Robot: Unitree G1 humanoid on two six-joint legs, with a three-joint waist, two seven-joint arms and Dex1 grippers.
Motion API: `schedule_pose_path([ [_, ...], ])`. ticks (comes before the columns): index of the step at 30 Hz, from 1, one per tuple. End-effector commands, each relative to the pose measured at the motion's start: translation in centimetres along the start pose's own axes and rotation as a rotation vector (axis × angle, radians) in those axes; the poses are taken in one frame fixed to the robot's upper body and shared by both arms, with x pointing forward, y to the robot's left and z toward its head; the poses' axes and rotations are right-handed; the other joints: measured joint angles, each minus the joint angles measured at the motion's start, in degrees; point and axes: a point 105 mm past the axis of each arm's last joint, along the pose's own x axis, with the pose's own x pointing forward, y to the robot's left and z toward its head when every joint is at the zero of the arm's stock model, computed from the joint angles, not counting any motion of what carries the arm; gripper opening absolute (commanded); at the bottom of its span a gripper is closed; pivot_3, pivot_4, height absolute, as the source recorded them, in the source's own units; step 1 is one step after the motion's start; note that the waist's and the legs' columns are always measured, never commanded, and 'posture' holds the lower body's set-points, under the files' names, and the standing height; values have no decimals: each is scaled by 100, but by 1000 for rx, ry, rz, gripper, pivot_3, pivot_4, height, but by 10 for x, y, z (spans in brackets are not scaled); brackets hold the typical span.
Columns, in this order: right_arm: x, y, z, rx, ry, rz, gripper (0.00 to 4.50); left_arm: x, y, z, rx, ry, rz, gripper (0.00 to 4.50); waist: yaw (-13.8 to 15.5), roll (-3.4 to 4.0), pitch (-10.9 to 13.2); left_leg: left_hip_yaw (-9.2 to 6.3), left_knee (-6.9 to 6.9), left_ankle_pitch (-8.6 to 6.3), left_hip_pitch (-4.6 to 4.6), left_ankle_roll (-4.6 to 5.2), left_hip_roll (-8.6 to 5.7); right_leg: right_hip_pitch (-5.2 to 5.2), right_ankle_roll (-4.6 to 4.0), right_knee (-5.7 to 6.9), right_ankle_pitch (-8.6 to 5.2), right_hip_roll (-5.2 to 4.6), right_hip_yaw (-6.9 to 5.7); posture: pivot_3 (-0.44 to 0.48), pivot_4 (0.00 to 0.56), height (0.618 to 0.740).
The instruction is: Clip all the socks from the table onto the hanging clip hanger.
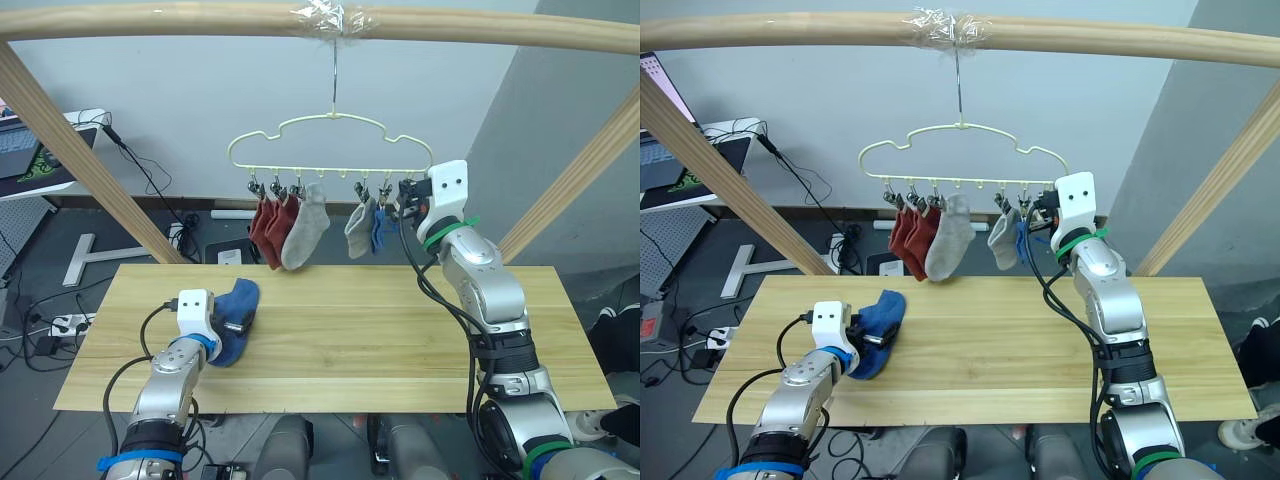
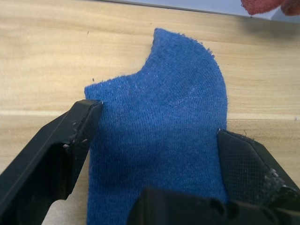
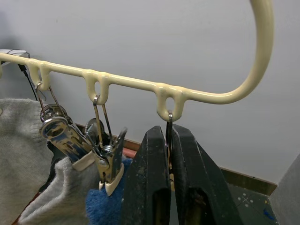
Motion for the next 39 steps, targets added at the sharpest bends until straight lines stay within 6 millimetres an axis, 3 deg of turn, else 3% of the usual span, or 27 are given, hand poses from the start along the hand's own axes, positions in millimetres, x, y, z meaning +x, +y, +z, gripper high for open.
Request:
schedule_pose_path([
  [1,-3,-6,7,4,-19,-23,7,-1,-1,-12,-28,47,-21,4500,-1,0,0,0,0,0,3,0,0,2,0,0,0,0,2,52,245,740],
  [3,-3,-7,7,5,-19,-24,7,-2,-3,-16,-11,61,-37,4500,-1,0,0,1,0,0,7,0,-1,5,0,-1,0,0,2,52,245,740],
  [6,-2,-7,6,7,-16,-26,0,-2,-4,-15,-9,50,-34,3902,-1,0,0,1,0,0,7,0,-1,5,0,-1,0,0,2,53,242,740],
  [13,-2,-9,6,3,-12,-25,0,-4,-16,-12,-16,22,-63,1868,-3,0,0,-5,0,0,7,0,0,5,0,-1,0,-1,3,53,242,740],
  [19,-2,-11,7,5,-6,-20,0,-6,-36,2,-38,-29,-130,66,-2,0,0,-6,0,0,7,0,-1,6,1,-3,0,-2,3,53,242,740],
  [24,-3,-19,10,59,15,-18,0,-10,-56,24,-73,-101,-218,24,-1,-2,1,-8,0,0,2,0,-1,5,1,-6,0,-3,3,56,246,740],
  [30,-6,-32,14,291,116,14,0,-36,-122,75,-169,-221,-557,24,12,-4,3,-16,1,0,-5,0,-4,7,0,-8,0,-7,1,57,245,740],
  [35,-9,-28,23,432,170,101,0,-50,-152,98,-162,-254,-695,24,0,-4,3,-13,-2,0,-3,1,-4,7,0,-9,-1,-5,-1,56,241,740],
  [39,-15,-18,31,573,227,208,0,-63,-178,127,-201,-319,-804,24,11,-4,4,-12,2,0,-11,1,-6,7,0,-11,-1,-3,-11,52,236,740],
])
